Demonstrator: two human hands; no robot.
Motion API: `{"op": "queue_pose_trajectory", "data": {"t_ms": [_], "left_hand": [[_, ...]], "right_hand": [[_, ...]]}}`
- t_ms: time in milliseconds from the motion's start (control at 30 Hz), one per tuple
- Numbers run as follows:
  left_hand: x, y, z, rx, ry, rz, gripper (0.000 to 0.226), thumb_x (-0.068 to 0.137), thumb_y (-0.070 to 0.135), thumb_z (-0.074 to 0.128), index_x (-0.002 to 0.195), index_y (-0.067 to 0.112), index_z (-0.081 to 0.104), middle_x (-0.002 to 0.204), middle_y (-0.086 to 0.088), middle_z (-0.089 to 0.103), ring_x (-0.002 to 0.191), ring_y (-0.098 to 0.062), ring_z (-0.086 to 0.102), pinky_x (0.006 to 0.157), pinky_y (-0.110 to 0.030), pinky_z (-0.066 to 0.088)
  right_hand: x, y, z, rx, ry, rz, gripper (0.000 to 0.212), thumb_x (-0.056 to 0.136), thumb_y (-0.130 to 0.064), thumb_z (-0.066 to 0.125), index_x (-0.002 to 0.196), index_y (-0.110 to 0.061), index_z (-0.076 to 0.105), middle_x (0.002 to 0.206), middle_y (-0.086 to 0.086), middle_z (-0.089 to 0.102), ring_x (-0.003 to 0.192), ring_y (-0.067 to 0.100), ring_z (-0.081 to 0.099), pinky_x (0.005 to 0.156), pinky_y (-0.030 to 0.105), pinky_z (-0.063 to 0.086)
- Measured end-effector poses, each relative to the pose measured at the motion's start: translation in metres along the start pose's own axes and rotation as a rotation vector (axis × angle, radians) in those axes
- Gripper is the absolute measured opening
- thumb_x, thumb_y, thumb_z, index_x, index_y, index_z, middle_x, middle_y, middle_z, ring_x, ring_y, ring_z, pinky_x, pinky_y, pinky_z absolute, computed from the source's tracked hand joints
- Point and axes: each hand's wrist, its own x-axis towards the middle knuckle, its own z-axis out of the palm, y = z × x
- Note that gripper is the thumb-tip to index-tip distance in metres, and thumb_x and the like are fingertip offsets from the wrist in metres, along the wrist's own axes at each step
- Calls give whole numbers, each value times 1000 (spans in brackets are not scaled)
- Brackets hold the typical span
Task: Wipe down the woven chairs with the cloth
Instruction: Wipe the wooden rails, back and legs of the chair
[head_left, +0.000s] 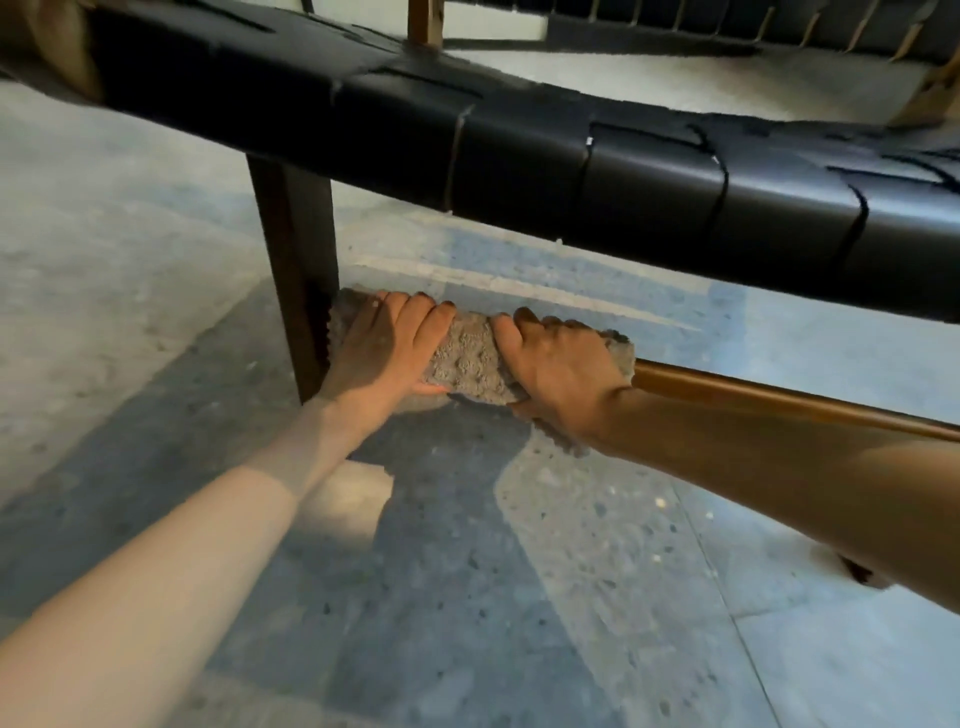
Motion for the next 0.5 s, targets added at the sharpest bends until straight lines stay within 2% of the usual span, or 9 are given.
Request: {"op": "queue_pose_trajectory", "data": {"t_ms": [133, 233, 300, 400, 500], "left_hand": [[-10, -26, -6, 57, -32, -3, 75, 57, 33, 76, 116, 3, 41, 96, -20, 63, 81, -36, 63, 72, -42, 56], [-15, -34, -12, 130, 6, 8, 68, 62, 41, 63, 115, 3, 45, 92, -13, 65, 79, -29, 64, 74, -34, 51], [-15, -36, -14, 132, 34, 34, 66, 62, 42, 74, 111, 1, 58, 90, -13, 66, 81, -29, 65, 79, -35, 52], [-19, -35, -19, 167, 19, 32, 71, 57, 47, 82, 109, 1, 66, 96, -13, 68, 94, -30, 66, 94, -41, 49], [-28, -28, -27, 164, 6, -42, 73, 62, 41, 83, 118, -1, 62, 110, -16, 67, 108, -30, 63, 101, -43, 44]], "right_hand": [[29, -25, -9, 74, -49, 5, 78, 76, -41, 74, 132, -10, 30, 118, 12, 51, 97, 31, 59, 71, 36, 42], [42, -40, -9, 99, -26, 28, 77, 79, -45, 71, 133, -10, 30, 120, 12, 52, 98, 31, 60, 70, 36, 42], [46, -48, -9, 84, 8, 40, 72, 84, -44, 67, 135, -11, 29, 120, 11, 53, 98, 30, 60, 67, 35, 39], [43, -50, -9, 97, 15, 83, 80, 78, -49, 71, 135, -12, 28, 119, 10, 53, 99, 30, 59, 65, 34, 35], [34, -61, -7, 32, 57, 168, 78, 80, -46, 70, 138, -12, 29, 122, 10, 52, 104, 30, 56, 80, 38, 43]]}}
